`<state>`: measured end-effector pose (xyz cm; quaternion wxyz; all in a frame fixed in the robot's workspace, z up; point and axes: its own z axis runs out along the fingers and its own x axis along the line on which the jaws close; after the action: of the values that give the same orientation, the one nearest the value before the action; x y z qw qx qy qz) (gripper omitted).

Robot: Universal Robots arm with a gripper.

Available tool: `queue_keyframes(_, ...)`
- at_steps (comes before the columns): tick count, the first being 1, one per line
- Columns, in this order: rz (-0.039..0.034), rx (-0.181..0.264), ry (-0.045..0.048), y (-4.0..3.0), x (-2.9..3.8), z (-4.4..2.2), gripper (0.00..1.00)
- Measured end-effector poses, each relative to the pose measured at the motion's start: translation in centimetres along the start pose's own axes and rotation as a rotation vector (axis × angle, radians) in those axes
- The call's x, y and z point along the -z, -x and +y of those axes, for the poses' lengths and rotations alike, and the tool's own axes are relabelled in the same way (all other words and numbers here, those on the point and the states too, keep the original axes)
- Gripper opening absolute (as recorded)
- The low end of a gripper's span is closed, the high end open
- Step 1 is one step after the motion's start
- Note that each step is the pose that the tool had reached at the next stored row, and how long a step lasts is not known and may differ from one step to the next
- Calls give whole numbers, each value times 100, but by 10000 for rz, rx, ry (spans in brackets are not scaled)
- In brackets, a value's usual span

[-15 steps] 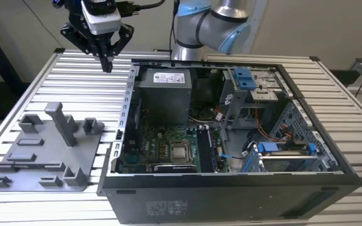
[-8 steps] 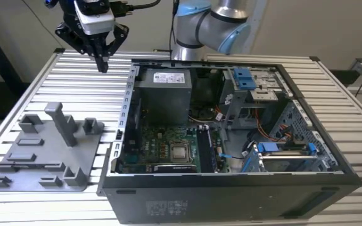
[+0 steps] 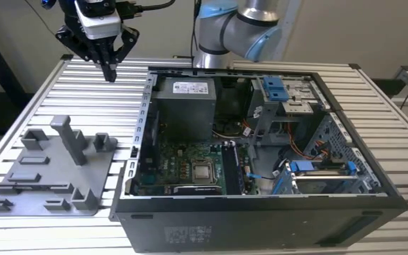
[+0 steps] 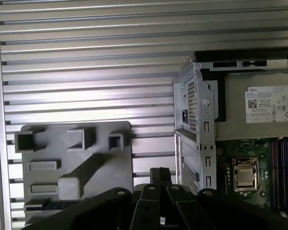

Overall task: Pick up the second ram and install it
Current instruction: 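Reach for the second ram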

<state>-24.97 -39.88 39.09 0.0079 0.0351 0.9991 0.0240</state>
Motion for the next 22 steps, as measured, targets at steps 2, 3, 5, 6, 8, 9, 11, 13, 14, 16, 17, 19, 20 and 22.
queue_keyframes(2, 0, 0, 0, -9, 0, -1, 11)
queue_keyframes(3, 0, 2, 0, -9, 0, -1, 11)
queue_keyframes(5, 0, 0, 0, -20, 0, -1, 11)
queue_keyframes(6, 0, 0, -1, -34, 1, -2, 11)
queue_keyframes(8, 0, 1, 0, -71, 1, -5, 11)
queue_keyframes(9, 1, 2, -1, -92, 2, -6, 11)
queue_keyframes(11, 1, 3, -1, -138, 3, -10, 11)
queue_keyframes(13, 0, 3, 0, -191, 3, -13, 11)
queue_keyframes(14, 0, 3, 0, -216, 4, -15, 11)
queue_keyframes(16, 0, 4, 0, -263, 5, -18, 11)
queue_keyframes(17, 0, 5, 0, -287, 5, -20, 11)
queue_keyframes(19, 1, 4, -1, -333, 6, -23, 11)
queue_keyframes(20, 1, 4, 0, -355, 6, -25, 11)
queue_keyframes(22, 0, 4, 0, -396, 6, -28, 11)
